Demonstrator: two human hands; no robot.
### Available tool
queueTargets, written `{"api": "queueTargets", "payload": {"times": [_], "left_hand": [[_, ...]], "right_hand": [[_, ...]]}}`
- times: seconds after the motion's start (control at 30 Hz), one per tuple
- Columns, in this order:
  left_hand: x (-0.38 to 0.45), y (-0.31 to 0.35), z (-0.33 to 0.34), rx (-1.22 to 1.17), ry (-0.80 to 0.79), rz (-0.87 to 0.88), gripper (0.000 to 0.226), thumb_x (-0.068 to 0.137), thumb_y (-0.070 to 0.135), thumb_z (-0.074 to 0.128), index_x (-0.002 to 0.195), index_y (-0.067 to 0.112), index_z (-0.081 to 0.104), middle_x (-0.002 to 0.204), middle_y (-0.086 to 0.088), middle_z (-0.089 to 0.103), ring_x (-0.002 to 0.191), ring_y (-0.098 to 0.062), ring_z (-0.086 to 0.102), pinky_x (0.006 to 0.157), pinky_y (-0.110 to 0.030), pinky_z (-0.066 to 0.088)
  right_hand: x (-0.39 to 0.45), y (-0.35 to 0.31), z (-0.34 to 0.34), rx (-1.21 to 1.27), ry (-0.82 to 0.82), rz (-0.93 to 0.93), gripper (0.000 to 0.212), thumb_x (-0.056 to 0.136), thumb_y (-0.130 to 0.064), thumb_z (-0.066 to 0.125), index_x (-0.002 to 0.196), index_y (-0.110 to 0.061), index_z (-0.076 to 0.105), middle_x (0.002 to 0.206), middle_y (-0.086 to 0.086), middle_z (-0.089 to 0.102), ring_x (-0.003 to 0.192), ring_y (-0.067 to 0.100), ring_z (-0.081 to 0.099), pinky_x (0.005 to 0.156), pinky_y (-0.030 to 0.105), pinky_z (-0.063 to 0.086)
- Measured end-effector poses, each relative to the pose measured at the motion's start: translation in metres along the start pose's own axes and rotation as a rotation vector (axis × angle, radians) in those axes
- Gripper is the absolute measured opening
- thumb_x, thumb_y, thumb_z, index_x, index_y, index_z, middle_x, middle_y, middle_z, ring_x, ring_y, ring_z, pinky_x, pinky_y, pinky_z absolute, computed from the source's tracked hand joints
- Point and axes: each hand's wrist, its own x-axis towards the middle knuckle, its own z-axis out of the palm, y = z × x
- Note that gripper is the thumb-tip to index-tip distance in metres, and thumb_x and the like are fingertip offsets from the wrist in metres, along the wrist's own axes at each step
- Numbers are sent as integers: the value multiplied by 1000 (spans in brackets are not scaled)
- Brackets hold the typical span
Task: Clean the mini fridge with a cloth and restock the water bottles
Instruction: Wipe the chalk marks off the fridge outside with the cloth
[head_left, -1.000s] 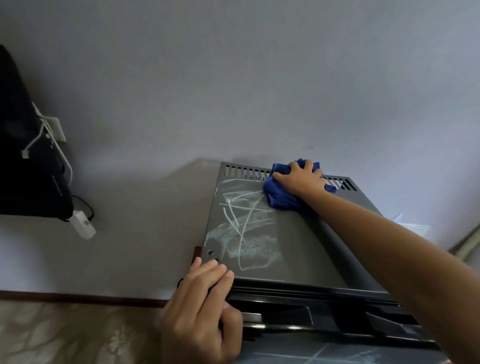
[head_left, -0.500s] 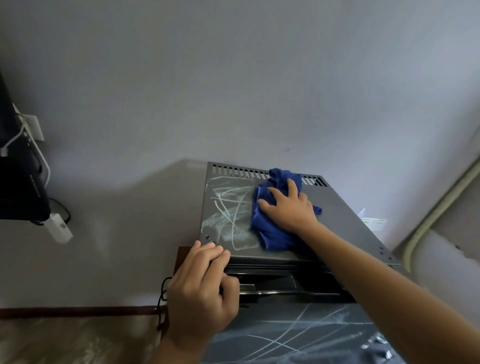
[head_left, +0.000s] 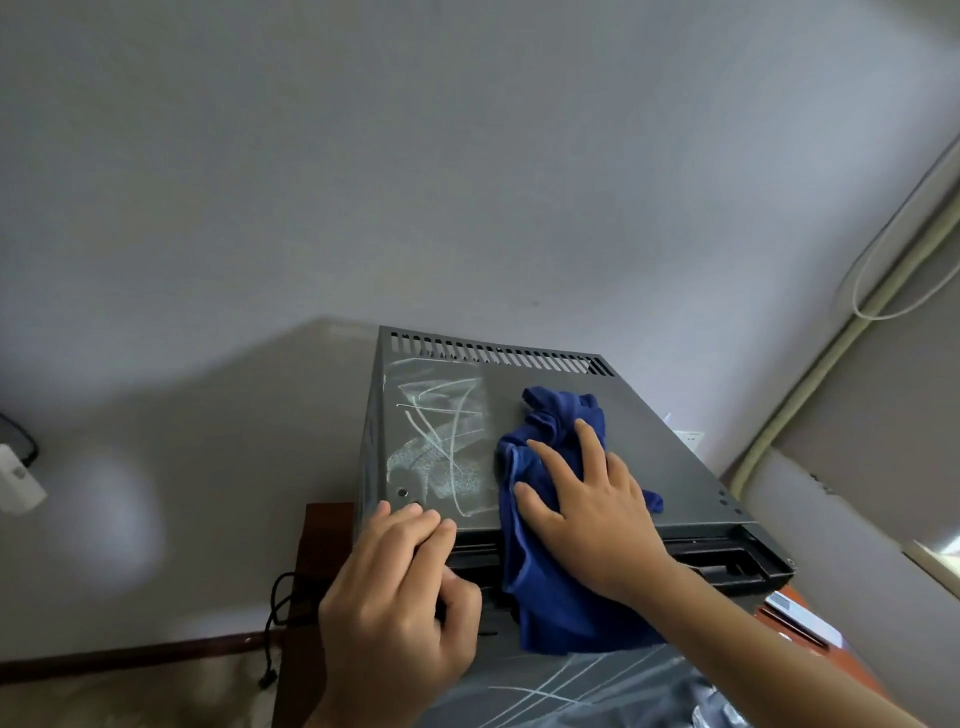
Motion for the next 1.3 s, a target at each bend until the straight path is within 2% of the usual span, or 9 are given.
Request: {"api": "queueTargets", "payload": {"times": [0.13,0.3,0.47,0.6,0.77,0.9,1.03,1.3], "left_hand": [[1,1,2,11,17,-6,33,86,9,50,88,1,82,95,-10,77,95,-27,74,86,-49,60],[3,3,-1,15,-22,-2,35,88,11,49,87,4,83,95,-5,77,96,-21,74,87,-45,60],[5,0,-1,24,-31,-2,40,94,14,44,87,3,83,95,-6,77,98,-22,73,88,-45,60],[6,-1,-1,25,-21,22,39,93,14,45,90,2,82,95,-8,76,98,-24,74,89,-45,60],[3,-5,-1,11,-11,35,34,88,10,49,92,1,81,98,-10,76,98,-25,73,90,-46,58],[2,-5,1,-5,-12,5,33,86,9,49,94,1,81,98,-10,75,97,-26,73,94,-47,56],[4,-4,0,-15,-28,-13,32,84,7,51,94,2,80,96,-8,75,96,-25,72,95,-45,56],[12,-8,-16,4,-117,70,29,87,15,53,95,6,79,94,-5,75,91,-23,71,96,-38,56]], "right_hand": [[49,-14,-1,33,-19,21,62,95,-69,35,152,-49,24,169,4,-2,149,38,18,121,51,18],[159,-23,11,101,-15,61,56,92,-65,40,144,-43,39,164,8,14,141,46,29,117,58,24],[254,-36,14,110,-58,68,60,93,-64,38,143,-32,45,155,11,27,137,48,30,113,63,25],[279,-41,19,83,-89,93,64,92,-65,36,141,-27,49,149,11,34,133,43,35,109,60,33],[265,-44,21,82,-84,83,67,91,-65,33,143,-25,48,152,10,29,135,43,33,112,60,29],[232,-45,19,80,-85,67,66,91,-67,31,145,-31,47,163,7,16,141,47,25,117,60,20],[180,-45,11,70,-98,38,63,94,-65,32,149,-35,41,170,6,-1,148,47,14,120,59,15],[47,-32,1,42,-73,-69,64,99,-63,35,158,-41,24,171,5,-4,152,41,13,121,54,16]]}}
